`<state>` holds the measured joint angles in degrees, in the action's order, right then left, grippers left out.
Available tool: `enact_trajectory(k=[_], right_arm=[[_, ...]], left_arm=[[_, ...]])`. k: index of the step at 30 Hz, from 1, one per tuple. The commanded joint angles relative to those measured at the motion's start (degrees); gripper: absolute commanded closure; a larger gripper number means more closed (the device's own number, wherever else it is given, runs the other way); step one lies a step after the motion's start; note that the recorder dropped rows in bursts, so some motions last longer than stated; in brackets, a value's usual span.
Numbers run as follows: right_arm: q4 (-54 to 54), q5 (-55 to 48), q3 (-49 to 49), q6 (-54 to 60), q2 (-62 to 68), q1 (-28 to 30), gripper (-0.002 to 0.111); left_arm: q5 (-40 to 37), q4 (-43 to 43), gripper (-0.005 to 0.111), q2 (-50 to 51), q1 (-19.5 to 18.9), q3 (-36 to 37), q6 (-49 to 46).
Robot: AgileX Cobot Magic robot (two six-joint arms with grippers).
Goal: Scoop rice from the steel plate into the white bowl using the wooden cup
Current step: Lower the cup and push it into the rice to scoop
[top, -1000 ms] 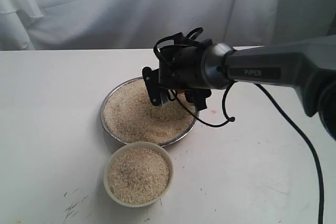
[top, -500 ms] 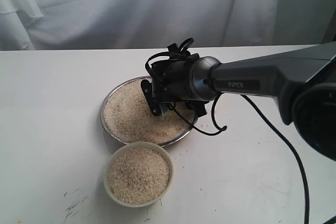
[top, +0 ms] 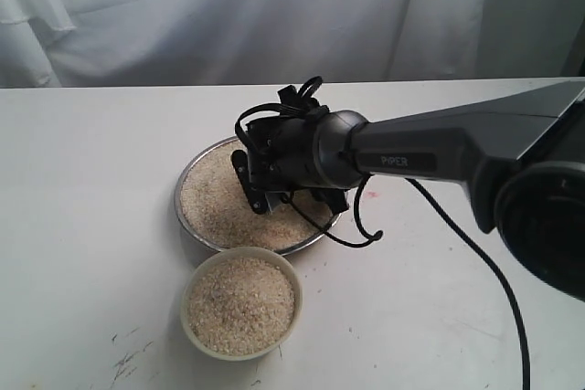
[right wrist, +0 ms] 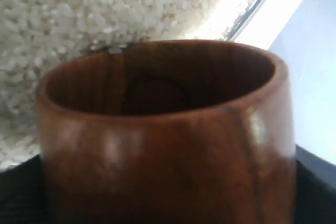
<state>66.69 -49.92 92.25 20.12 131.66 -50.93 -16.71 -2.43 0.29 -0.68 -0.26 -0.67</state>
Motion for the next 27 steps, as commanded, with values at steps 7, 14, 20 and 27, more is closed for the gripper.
enact_trajectory(k=[7,14,20,27], right_arm=[[-0.24,-1.00,0.25,0.03,3.09,-2.00,0.108],[-0.34,0.64,0.25,-0.08,3.93,-2.69,0.108],[-0.56,2.37,0.25,-0.34,3.93,-2.69,0.108],[-0.70,2.87,0.25,-0.34,3.93,-2.79,0.108]], left_arm=[[0.36,-0.04,0.107,-0.29,0.09,0.26,0.18],[0.36,-0.04,0.107,-0.29,0.09,0.26,0.18],[0.36,-0.04,0.107,-0.29,0.09,0.26,0.18],[0.36,-0.04,0.107,-0.29,0.09,0.26,0.18]])
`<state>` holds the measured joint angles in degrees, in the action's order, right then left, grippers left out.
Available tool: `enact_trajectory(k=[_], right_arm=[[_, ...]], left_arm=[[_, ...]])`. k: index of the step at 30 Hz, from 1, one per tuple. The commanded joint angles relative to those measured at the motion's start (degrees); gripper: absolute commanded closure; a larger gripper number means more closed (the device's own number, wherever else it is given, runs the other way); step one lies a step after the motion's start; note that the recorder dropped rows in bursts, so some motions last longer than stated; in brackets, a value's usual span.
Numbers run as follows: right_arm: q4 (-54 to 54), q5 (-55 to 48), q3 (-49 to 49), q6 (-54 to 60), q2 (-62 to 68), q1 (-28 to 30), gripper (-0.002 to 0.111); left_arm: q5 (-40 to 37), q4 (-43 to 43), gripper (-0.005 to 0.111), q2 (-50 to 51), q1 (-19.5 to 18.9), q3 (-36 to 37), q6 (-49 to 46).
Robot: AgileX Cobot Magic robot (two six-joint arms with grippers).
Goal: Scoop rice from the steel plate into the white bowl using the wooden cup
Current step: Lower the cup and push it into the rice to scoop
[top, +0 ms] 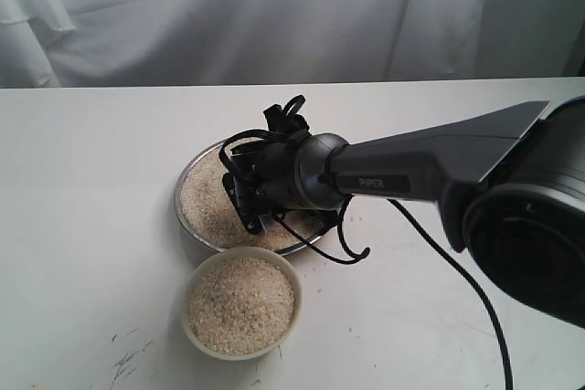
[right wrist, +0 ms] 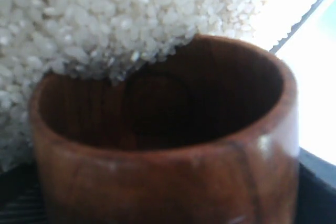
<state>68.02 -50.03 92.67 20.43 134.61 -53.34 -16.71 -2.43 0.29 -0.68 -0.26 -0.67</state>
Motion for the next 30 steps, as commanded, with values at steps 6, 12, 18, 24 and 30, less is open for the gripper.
enact_trajectory(k=[6,12,18,24,30], right_arm=[[-2.15,3.61,0.36,-0.65,0.76,-0.36,0.108],[-5.93,4.23,3.54,-0.65,0.76,-0.36,0.108],[-6.74,4.63,3.76,-0.65,0.96,-0.36,0.108],[-7.43,5.33,3.76,-0.44,0.96,-0.36,0.108],[-7.97,6.51,3.76,-0.44,0.96,-0.54,0.108]], left_arm=[[0.36,-0.04,0.107,-0.29,0.09,0.26,0.18],[0.36,-0.04,0.107,-0.29,0.09,0.26,0.18],[0.36,-0.04,0.107,-0.29,0.09,0.26,0.18],[0.36,-0.04,0.107,-0.29,0.09,0.26,0.18],[0.36,-0.04,0.107,-0.29,0.09,0.26,0.18]])
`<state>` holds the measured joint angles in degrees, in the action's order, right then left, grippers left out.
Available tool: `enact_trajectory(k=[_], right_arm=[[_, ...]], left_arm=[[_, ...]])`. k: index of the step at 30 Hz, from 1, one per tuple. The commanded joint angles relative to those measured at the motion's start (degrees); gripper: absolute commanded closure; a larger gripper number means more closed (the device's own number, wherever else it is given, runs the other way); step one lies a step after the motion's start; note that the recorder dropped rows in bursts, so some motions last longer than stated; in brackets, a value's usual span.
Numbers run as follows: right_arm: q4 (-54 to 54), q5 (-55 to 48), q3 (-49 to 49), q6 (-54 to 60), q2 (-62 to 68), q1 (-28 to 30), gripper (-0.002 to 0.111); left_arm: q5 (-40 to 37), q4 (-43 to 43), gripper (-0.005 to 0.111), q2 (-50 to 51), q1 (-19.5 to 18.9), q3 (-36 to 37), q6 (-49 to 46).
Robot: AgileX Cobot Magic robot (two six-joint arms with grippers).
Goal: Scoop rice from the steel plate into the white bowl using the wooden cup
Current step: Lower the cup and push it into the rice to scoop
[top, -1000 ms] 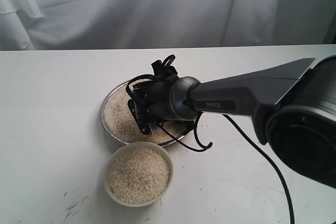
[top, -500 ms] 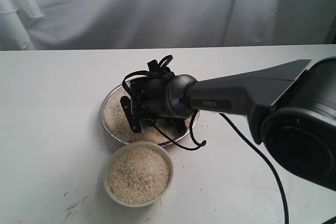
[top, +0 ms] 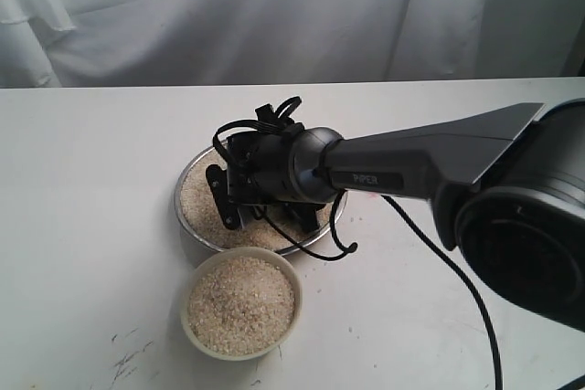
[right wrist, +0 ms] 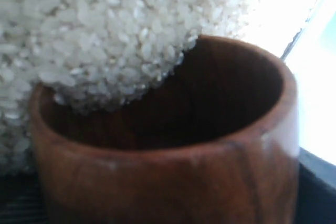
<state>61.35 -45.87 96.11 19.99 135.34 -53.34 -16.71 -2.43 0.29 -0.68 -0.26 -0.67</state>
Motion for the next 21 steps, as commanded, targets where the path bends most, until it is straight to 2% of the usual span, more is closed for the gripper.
enact_trajectory(k=[1,21], right_arm=[[-1.31,2.53,0.32,0.00,0.24,-0.65,0.108],[-1.43,8.11,0.46,-1.32,0.24,-0.93,0.108]], left_arm=[[0.36,-0.04,0.107,-0.29,0.09,0.26,0.18],[0.36,-0.04,0.107,-0.29,0.09,0.26,0.18]])
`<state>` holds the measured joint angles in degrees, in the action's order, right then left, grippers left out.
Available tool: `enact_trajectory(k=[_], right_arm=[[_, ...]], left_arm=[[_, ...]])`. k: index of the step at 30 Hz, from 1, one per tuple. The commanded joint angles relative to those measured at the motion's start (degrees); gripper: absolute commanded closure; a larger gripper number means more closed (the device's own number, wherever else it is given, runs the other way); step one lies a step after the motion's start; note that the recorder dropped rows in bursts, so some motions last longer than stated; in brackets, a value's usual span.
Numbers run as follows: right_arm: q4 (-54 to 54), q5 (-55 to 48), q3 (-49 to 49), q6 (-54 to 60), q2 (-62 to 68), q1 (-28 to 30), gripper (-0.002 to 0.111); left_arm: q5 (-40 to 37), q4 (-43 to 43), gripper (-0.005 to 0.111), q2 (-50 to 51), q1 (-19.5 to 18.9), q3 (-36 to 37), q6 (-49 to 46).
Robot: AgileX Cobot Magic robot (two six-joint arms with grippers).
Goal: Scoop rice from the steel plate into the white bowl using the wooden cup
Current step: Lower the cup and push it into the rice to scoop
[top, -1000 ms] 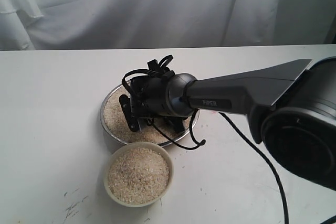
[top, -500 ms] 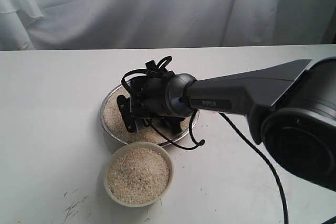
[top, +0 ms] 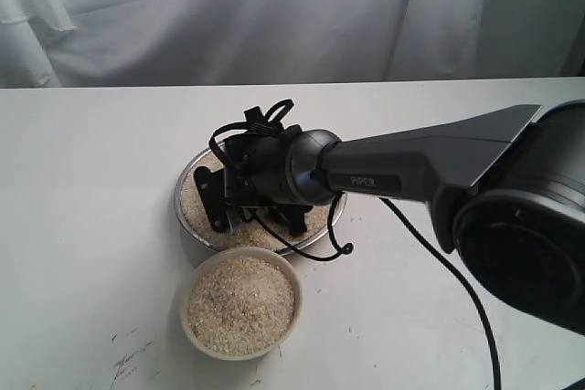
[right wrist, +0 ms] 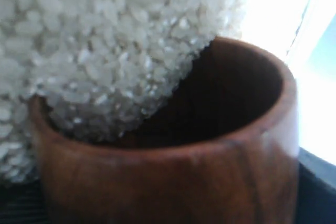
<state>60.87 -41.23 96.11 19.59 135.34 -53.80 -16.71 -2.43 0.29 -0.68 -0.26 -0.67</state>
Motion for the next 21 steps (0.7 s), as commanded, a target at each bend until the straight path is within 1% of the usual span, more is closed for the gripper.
enact_trajectory(k=[1,10,15,21], right_arm=[[-1.06,3.72,0.46,-1.02,0.24,-0.46,0.108],[-2.32,8.32,0.46,-3.15,0.24,-0.25,0.108],[-4.89,8.36,0.46,-3.53,0.24,0.52,0.108],[-5.00,9.91,0.46,-5.06,0.24,0.64,0.108]], left_arm=[[0.36,-0.04,0.107,-0.29,0.09,0.26,0.18],[0.36,-0.04,0.107,-0.29,0.09,0.26,0.18],[0.36,-0.04,0.107,-0.29,0.09,0.26,0.18],[0.36,-0.04,0.107,-0.29,0.09,0.26,0.18]])
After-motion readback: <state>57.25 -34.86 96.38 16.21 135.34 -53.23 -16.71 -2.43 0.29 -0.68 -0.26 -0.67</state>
